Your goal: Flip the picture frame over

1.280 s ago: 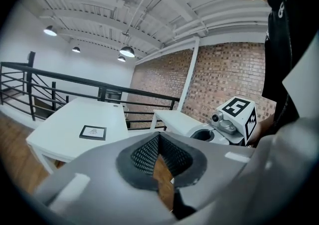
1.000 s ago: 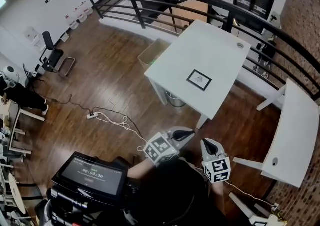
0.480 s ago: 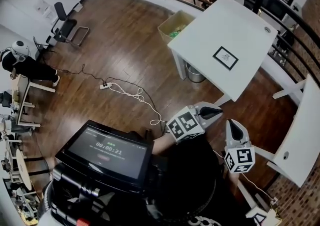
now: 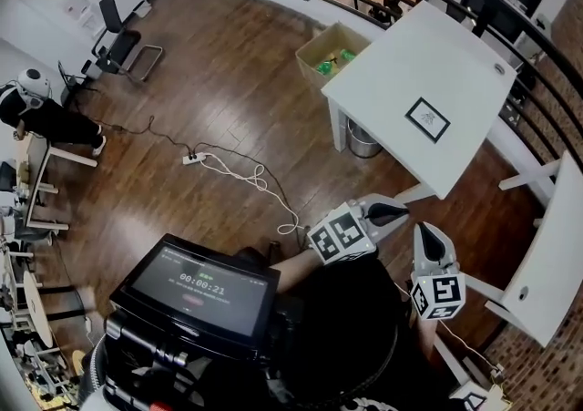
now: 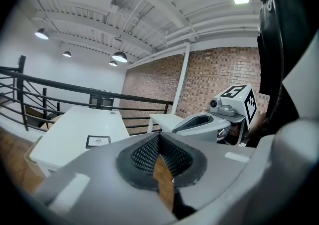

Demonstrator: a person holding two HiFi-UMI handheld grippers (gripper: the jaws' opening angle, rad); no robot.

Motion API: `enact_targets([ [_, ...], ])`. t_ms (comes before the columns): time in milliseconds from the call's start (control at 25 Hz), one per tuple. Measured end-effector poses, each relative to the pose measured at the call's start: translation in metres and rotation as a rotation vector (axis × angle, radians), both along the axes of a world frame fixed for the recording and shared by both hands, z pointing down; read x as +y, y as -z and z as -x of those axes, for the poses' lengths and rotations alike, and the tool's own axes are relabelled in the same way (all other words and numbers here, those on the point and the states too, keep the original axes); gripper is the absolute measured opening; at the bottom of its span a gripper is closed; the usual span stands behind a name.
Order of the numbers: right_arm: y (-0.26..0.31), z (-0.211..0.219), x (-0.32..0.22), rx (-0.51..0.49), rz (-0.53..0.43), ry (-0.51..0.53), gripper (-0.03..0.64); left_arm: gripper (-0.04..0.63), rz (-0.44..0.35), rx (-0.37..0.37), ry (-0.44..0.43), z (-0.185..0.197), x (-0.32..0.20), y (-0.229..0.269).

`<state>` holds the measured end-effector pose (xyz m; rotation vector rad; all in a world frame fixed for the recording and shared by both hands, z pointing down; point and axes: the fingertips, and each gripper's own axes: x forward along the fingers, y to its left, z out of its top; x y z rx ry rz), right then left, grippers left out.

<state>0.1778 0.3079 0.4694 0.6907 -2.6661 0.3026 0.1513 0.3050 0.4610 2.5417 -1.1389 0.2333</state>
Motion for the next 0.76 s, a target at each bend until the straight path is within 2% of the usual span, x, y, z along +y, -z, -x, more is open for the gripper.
enact_targets([
  [120,-0.003,0.039,0.010,0.008,-0.017,0.027,-0.008,0.014,-0.006,-0.001,-0.011,0.029,0.009,-0.004],
  [240,0.001,0.052,0.011,0.012,-0.034,0.053,-0.008,0.014,-0.012,0.001,-0.017,0.036,0.010,-0.002],
  [760,0.001,0.059,0.013,0.038,-0.051,0.071,-0.008,0.014,-0.022,0.018,-0.010,0.045,0.011,0.001],
])
